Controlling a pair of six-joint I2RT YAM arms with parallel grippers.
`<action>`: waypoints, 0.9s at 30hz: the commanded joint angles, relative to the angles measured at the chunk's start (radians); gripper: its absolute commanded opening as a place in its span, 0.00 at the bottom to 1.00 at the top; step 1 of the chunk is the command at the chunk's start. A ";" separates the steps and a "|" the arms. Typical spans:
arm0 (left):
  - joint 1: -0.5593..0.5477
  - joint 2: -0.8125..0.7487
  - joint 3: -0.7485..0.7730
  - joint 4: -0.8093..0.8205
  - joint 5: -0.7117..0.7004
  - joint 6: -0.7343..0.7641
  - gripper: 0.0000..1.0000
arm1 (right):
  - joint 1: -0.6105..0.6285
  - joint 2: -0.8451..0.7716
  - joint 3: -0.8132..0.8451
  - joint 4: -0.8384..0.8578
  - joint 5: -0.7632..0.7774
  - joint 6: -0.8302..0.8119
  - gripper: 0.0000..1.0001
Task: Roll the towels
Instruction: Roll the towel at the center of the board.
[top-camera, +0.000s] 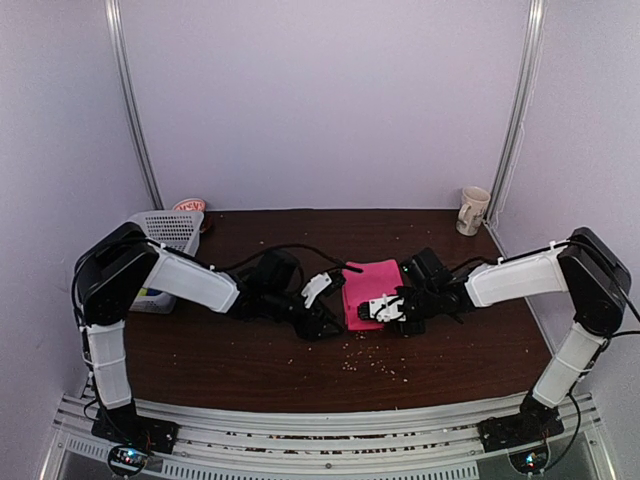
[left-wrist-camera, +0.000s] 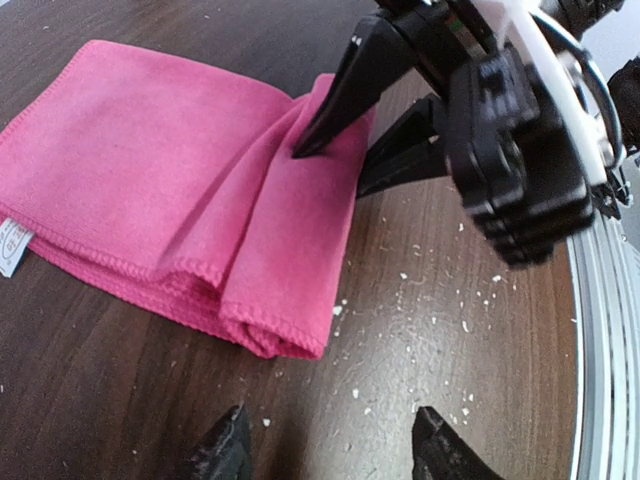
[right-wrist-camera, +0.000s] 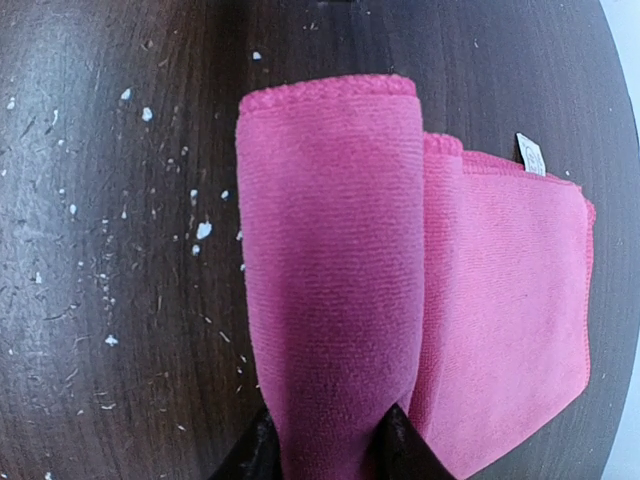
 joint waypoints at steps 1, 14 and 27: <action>0.006 -0.063 -0.052 0.067 -0.011 0.051 0.56 | -0.008 0.033 0.052 -0.070 0.004 0.026 0.28; -0.005 -0.250 -0.329 0.338 -0.201 0.371 0.64 | -0.027 0.078 0.228 -0.396 -0.180 0.030 0.05; -0.170 -0.139 -0.317 0.479 -0.394 0.638 0.64 | -0.068 0.167 0.335 -0.641 -0.373 0.038 0.05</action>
